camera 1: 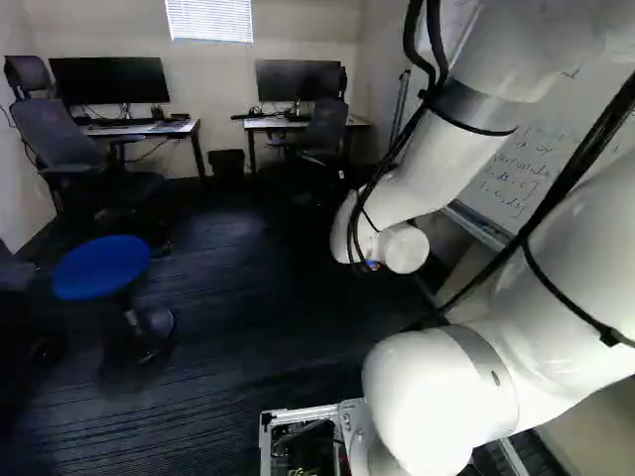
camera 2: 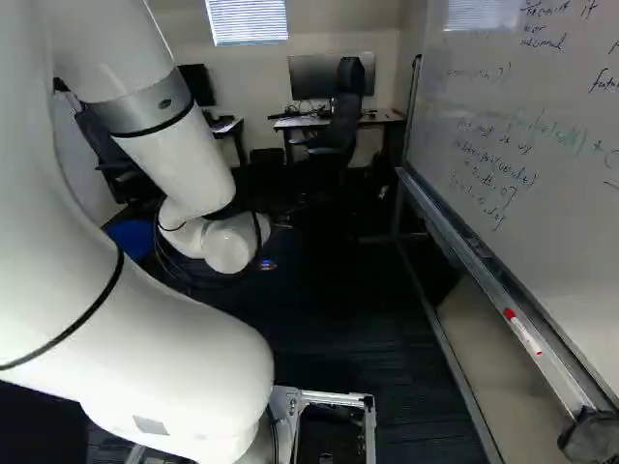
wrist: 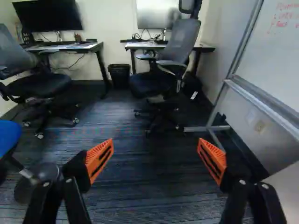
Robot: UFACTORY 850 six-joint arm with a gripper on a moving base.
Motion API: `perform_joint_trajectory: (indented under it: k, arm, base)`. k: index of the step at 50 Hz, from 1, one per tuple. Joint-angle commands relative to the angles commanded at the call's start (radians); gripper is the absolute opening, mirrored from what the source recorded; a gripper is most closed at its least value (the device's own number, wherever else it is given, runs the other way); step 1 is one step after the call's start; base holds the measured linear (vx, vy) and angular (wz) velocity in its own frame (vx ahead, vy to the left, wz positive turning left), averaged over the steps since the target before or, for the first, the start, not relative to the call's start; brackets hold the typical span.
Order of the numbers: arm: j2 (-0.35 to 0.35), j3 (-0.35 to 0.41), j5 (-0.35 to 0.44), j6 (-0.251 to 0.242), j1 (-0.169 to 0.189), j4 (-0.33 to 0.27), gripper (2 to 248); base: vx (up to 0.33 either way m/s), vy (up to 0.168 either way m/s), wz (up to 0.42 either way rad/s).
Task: Open the door and move inside
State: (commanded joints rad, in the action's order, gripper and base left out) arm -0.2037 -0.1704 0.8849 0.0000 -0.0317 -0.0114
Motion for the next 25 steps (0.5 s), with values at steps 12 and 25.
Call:
perform_joint_trajectory:
  k: [12, 25]
  arm:
    - [-0.040, 0.044, -0.006, 0.000, 0.017, 0.006, 247]
    - [-0.066, 0.073, -0.011, 0.000, 0.028, 0.010, 247]
  base:
    - [0.000, 0.000, 0.000]
    - [0.000, 0.000, 0.000]
